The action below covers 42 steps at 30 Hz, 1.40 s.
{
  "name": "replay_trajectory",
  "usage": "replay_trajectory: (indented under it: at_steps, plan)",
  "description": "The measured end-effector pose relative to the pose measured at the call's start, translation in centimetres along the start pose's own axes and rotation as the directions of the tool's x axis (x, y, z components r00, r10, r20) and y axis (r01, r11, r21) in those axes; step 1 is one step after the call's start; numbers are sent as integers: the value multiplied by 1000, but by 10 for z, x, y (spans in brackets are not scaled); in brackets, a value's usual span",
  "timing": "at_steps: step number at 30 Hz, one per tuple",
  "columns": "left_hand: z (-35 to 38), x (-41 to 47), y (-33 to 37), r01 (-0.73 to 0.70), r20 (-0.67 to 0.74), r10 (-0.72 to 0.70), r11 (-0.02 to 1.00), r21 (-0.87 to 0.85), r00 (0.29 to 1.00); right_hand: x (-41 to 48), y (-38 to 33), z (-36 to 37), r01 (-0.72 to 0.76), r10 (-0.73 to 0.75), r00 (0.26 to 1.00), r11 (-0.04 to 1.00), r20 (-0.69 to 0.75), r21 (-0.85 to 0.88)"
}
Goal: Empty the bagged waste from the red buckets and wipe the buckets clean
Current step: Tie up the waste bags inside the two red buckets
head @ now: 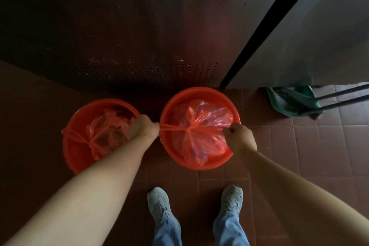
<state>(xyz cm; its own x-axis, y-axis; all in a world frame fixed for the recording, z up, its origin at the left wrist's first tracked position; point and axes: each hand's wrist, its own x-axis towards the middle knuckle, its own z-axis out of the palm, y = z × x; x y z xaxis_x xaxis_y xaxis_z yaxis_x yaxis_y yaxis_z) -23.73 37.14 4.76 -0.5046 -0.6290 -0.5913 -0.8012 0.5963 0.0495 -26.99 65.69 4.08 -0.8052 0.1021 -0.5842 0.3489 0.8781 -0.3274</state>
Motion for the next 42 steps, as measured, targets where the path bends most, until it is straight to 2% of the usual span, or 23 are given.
replay_trajectory:
  at_steps: [4,7,11,13,14,16,18,20,22,26,29,31,34,39,42]
  plan:
    - [0,2,-1,-31,9,31,998,47,999,3,4,3,-190,199,979,966,-35,174]
    - [2,0,1,-137,18,135,986,94,991,4,5,5,-251,270,962,937,-47,241]
    - [7,-6,10,-244,65,247,968,-50,967,8,-3,-2,-185,256,961,880,-108,438]
    - [7,-11,20,-263,93,286,943,-206,954,7,-15,-5,-114,193,978,810,-78,575]
    - [8,-13,25,-231,128,286,914,-333,950,6,-21,-7,-116,167,986,762,-20,637]
    - [9,-18,35,-60,240,249,800,-597,938,4,-31,-7,-178,121,984,690,132,702]
    - [6,-25,43,120,354,236,657,-744,905,3,-37,-5,-244,81,963,662,256,708]
    - [2,-30,46,214,425,275,564,-798,862,0,-40,-2,-221,50,960,744,277,631]
    - [-3,-35,44,252,472,322,538,-805,821,-2,-43,-2,-183,26,963,792,268,582]
    - [-7,-40,41,304,558,381,551,-777,737,-7,-51,-5,-185,-61,946,704,319,685]
    - [-6,-42,43,283,593,416,599,-749,690,-6,-56,-1,-184,-197,896,652,398,736]
    - [-5,-44,43,279,625,426,632,-723,654,-9,-60,1,-128,-267,857,717,440,685]
    - [-4,-46,41,276,663,459,657,-702,592,-11,-65,4,-4,-307,838,823,451,567]
    - [-6,-42,37,232,686,411,731,-641,601,-8,-65,6,163,-351,793,910,499,381]
    - [-5,-42,39,127,639,378,789,-601,670,-7,-65,9,216,-386,775,906,500,364]
